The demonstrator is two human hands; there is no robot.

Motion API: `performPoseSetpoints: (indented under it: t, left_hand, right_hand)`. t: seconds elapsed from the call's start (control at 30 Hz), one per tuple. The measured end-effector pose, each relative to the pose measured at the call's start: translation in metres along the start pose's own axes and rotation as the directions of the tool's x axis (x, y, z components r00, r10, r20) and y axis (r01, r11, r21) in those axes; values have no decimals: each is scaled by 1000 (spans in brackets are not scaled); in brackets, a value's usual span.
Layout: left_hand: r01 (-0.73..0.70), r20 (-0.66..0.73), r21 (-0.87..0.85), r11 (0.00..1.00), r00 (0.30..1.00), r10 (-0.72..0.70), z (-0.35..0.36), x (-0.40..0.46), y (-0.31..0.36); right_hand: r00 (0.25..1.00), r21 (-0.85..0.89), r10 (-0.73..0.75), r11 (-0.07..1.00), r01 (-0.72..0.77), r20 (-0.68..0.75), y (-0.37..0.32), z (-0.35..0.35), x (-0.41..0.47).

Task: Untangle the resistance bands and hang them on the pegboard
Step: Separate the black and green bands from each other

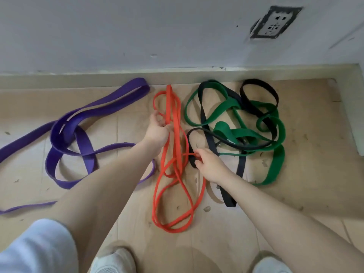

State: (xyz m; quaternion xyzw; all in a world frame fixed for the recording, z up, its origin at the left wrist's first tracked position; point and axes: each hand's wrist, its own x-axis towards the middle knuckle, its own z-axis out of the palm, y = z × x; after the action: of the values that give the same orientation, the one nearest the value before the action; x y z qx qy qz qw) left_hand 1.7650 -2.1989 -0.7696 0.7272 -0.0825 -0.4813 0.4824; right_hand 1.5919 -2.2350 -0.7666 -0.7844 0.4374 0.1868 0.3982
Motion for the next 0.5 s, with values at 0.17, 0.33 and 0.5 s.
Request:
performPoseSetpoints:
  t: [0.17, 0.33, 0.5]
  left_hand:
    - [-50, 67, 517, 854, 998, 17, -11, 1, -35]
    - [-234, 177, 822, 519, 972, 157, -46, -32, -76]
    - [-253, 224, 948, 194, 962, 159, -89, -59, -89]
  right_hand:
    - [999, -73, -27, 997, 24, -37, -7, 15, 6]
    - [998, 3, -5, 1000, 5, 58, -21, 36, 11]
    - [995, -35, 73, 997, -71, 63, -41, 73, 24]
